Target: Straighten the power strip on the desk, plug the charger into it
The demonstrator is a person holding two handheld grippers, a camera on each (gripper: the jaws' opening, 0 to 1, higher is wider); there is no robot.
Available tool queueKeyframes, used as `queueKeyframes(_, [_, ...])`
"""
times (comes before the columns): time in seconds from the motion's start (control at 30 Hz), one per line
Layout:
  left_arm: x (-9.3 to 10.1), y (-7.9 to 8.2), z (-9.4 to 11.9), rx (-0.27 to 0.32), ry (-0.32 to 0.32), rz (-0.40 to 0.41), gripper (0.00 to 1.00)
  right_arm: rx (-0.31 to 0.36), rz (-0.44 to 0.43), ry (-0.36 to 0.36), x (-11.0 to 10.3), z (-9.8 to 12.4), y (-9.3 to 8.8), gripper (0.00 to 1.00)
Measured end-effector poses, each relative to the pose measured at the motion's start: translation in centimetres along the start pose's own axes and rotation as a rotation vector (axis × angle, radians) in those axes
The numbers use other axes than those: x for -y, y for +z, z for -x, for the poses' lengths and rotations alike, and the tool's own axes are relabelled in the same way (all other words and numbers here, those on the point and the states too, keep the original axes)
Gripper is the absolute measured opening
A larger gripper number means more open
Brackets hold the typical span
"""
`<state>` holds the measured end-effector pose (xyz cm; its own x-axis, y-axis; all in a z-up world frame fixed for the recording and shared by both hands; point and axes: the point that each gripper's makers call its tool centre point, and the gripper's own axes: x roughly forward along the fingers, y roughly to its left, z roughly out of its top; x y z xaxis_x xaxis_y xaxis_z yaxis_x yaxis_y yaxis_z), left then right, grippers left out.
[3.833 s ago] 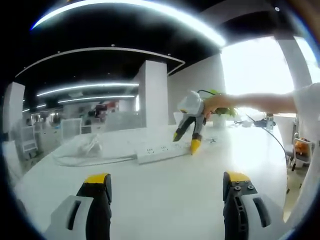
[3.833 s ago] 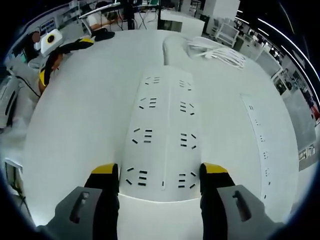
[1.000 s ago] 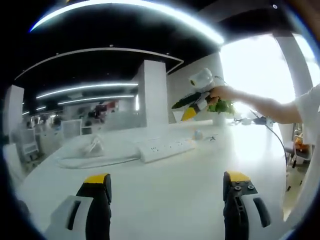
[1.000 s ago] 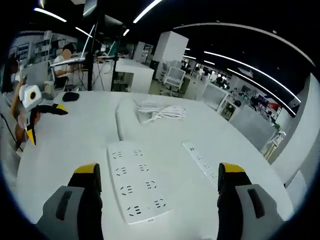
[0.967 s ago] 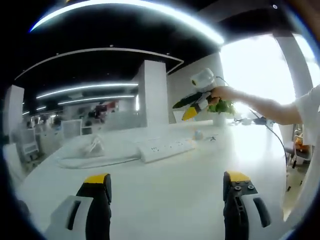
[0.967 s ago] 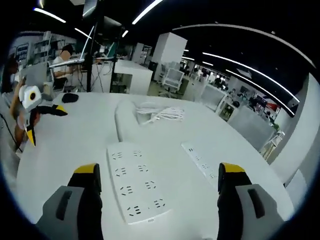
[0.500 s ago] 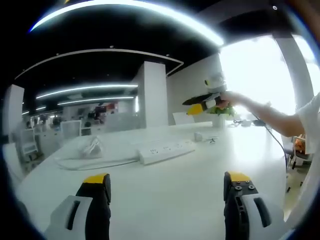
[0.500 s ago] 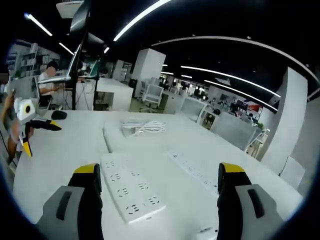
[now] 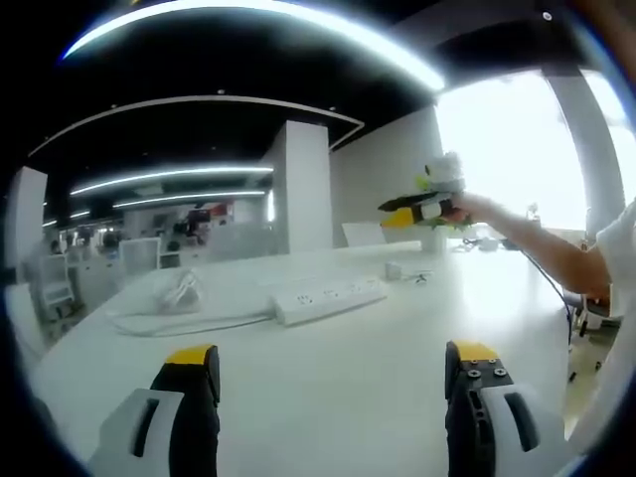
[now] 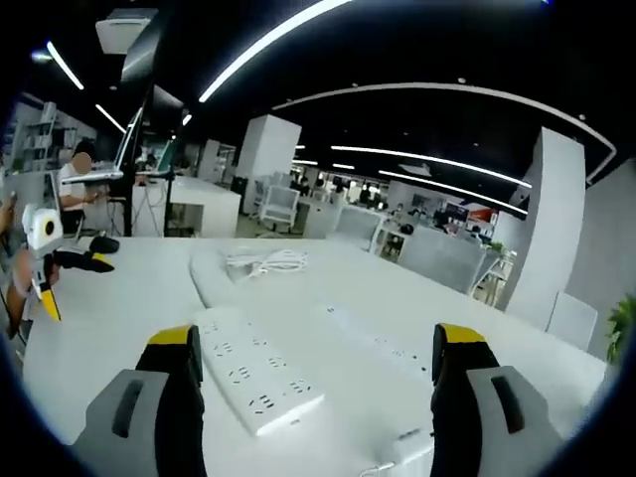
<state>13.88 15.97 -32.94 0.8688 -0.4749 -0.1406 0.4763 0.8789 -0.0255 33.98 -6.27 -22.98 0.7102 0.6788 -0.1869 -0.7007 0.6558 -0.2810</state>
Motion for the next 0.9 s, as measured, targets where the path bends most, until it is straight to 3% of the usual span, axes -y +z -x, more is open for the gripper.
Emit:
queueKeyframes(0.17, [0.3,0.0,-0.1,0.0,-0.01,-0.001,0.97,0.006,-0.022,-0.011,0.1,0.6,-0.8,0.95])
queueKeyframes(0.53, [0.5,0.1,-0.1,0.002,-0.017,-0.001,0.97,0.006,-0.048,-0.108,0.8,1.9,-2.0,0.95])
queueKeyframes(0.9, [1.0,0.2,-0.1,0.008,-0.034,0.002,0.97,0.042,-0.137,-0.198,1.1,3.0,-2.9,0.94])
